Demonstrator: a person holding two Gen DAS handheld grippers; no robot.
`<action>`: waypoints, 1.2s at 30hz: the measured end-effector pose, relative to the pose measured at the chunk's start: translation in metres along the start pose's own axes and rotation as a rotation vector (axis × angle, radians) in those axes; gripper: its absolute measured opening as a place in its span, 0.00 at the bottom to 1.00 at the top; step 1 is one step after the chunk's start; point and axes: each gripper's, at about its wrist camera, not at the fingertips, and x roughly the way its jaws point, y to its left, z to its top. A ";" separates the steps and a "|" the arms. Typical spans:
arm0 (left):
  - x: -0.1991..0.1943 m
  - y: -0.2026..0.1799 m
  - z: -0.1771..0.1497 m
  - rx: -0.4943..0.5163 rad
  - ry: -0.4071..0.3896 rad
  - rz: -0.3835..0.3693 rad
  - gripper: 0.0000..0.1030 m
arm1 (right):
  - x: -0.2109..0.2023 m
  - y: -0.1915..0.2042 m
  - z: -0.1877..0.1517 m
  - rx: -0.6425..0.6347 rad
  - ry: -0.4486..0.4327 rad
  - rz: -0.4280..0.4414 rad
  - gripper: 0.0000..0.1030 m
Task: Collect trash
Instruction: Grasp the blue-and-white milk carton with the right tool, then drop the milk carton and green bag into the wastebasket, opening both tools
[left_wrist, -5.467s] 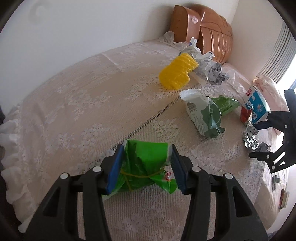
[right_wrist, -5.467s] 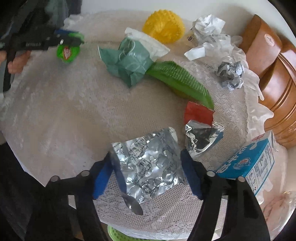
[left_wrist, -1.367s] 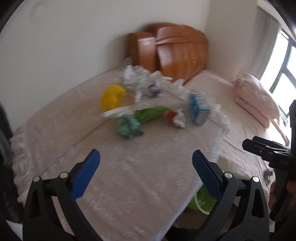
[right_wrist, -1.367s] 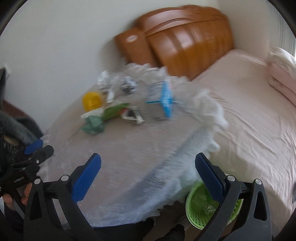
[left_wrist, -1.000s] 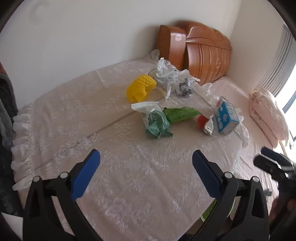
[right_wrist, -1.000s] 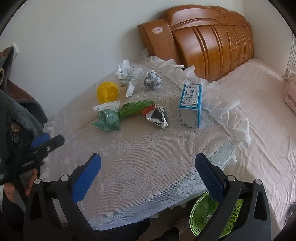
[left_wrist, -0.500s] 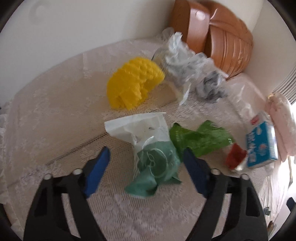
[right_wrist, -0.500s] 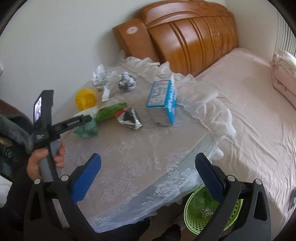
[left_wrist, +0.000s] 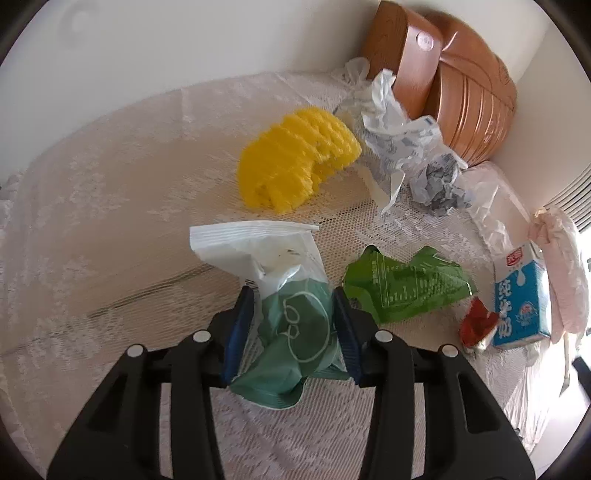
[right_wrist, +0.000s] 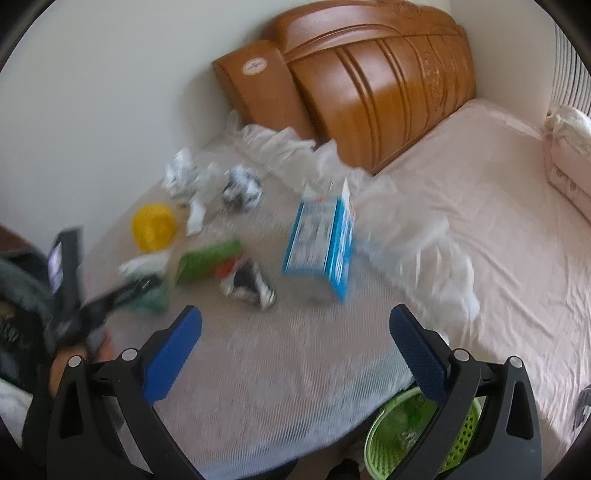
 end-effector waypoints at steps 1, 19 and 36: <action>-0.008 0.002 -0.003 0.008 -0.012 0.009 0.41 | 0.007 -0.001 0.007 0.002 -0.003 -0.011 0.98; -0.118 0.009 -0.059 0.105 -0.083 -0.070 0.41 | 0.116 0.003 0.040 -0.026 0.170 -0.191 0.44; -0.150 -0.139 -0.103 0.467 -0.022 -0.375 0.41 | -0.143 -0.107 -0.099 0.168 -0.096 -0.114 0.43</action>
